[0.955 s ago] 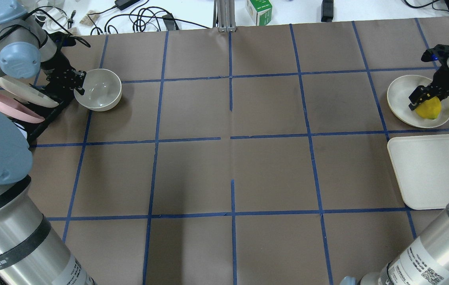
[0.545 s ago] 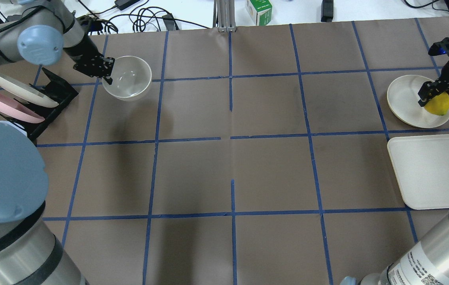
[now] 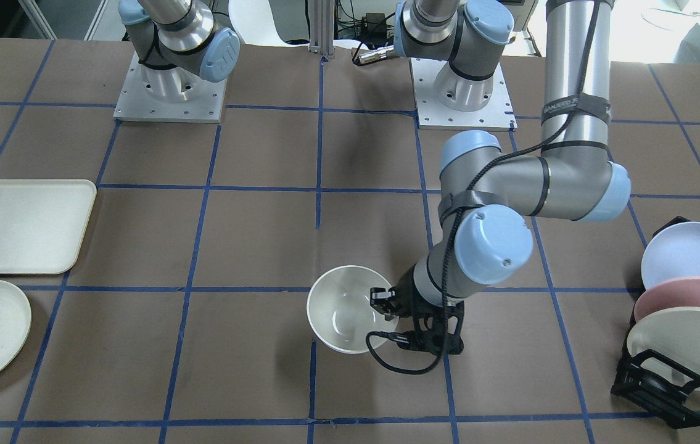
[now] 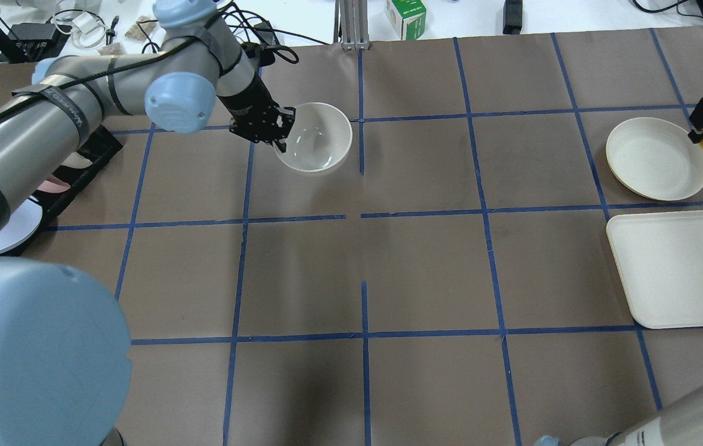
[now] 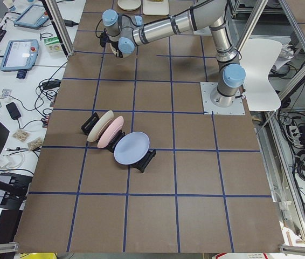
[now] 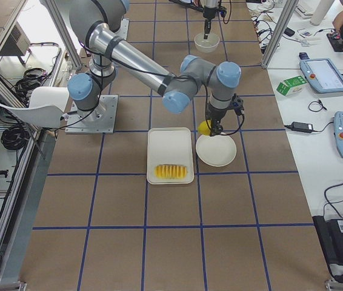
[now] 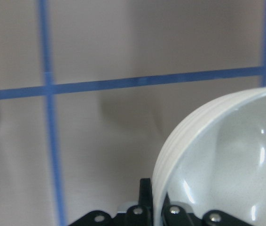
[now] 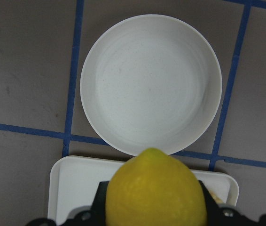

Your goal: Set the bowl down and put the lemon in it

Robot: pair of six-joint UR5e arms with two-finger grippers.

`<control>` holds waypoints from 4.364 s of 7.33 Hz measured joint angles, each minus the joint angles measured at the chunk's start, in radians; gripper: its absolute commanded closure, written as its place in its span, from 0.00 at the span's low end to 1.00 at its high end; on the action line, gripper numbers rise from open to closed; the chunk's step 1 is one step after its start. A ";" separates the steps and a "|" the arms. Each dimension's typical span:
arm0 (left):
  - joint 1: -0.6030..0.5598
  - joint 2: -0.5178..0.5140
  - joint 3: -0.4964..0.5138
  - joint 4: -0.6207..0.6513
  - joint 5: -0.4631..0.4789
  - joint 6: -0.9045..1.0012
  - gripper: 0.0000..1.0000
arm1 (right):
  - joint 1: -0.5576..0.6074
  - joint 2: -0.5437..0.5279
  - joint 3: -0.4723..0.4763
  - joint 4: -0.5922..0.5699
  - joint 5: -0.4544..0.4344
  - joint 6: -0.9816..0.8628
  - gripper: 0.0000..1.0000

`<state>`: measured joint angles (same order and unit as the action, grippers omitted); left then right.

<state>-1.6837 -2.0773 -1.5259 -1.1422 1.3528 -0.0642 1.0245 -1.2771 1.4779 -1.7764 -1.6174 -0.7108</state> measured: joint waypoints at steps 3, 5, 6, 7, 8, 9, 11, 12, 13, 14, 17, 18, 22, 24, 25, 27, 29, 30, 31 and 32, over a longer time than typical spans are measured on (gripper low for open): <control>-0.079 0.024 -0.177 0.218 0.006 -0.085 0.63 | 0.013 -0.149 -0.047 0.217 -0.004 0.058 0.65; -0.086 0.019 -0.219 0.283 0.007 -0.087 0.00 | 0.107 -0.171 -0.050 0.245 -0.003 0.176 0.65; -0.082 0.025 -0.217 0.296 0.008 -0.086 0.00 | 0.183 -0.168 -0.050 0.242 0.003 0.284 0.65; -0.071 0.048 -0.202 0.294 0.014 -0.079 0.00 | 0.265 -0.161 -0.050 0.241 0.016 0.371 0.65; -0.046 0.088 -0.177 0.252 0.024 -0.058 0.00 | 0.347 -0.154 -0.051 0.239 0.032 0.415 0.65; 0.002 0.146 -0.145 0.156 0.028 -0.007 0.00 | 0.435 -0.149 -0.051 0.233 0.046 0.459 0.65; 0.122 0.280 -0.091 -0.080 0.036 0.146 0.00 | 0.596 -0.115 -0.051 0.173 0.059 0.640 0.65; 0.172 0.348 -0.065 -0.215 0.069 0.209 0.00 | 0.683 -0.077 -0.052 0.111 0.061 0.723 0.66; 0.197 0.412 -0.040 -0.332 0.123 0.237 0.00 | 0.764 -0.029 -0.052 0.042 0.057 0.797 0.66; 0.201 0.461 -0.024 -0.398 0.157 0.236 0.00 | 0.826 0.023 -0.051 -0.025 0.051 0.873 0.66; 0.134 0.490 -0.017 -0.406 0.210 0.182 0.00 | 0.904 0.175 -0.025 -0.195 0.045 0.996 0.66; 0.125 0.493 -0.021 -0.394 0.217 0.180 0.00 | 0.908 0.218 0.004 -0.263 0.049 1.006 0.66; 0.157 0.516 -0.030 -0.401 0.224 0.181 0.00 | 0.913 0.303 0.060 -0.390 0.061 1.019 0.00; 0.161 0.520 -0.032 -0.403 0.228 0.186 0.00 | 0.913 0.299 0.058 -0.386 0.058 1.019 0.00; 0.161 0.521 -0.032 -0.406 0.230 0.187 0.00 | 0.908 0.266 0.052 -0.367 0.057 1.018 0.00; 0.162 0.522 -0.034 -0.409 0.230 0.188 0.00 | 0.866 0.077 0.032 -0.198 0.055 1.009 0.00; 0.159 0.523 -0.035 -0.417 0.230 0.187 0.00 | 0.809 -0.143 0.024 0.041 0.051 0.996 0.00; 0.158 0.523 -0.035 -0.421 0.230 0.184 0.00 | 0.794 -0.220 0.029 0.125 0.046 0.992 0.00; 0.158 0.522 -0.035 -0.422 0.230 0.181 0.00 | 0.778 -0.262 0.038 0.185 0.042 0.987 0.00; 0.158 0.522 -0.034 -0.422 0.230 0.180 0.00 | 0.746 -0.278 0.047 0.217 0.043 0.972 0.00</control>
<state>-1.5261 -1.5552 -1.5597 -1.5641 1.5831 0.1158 1.7702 -1.5552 1.5253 -1.5589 -1.5743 0.2612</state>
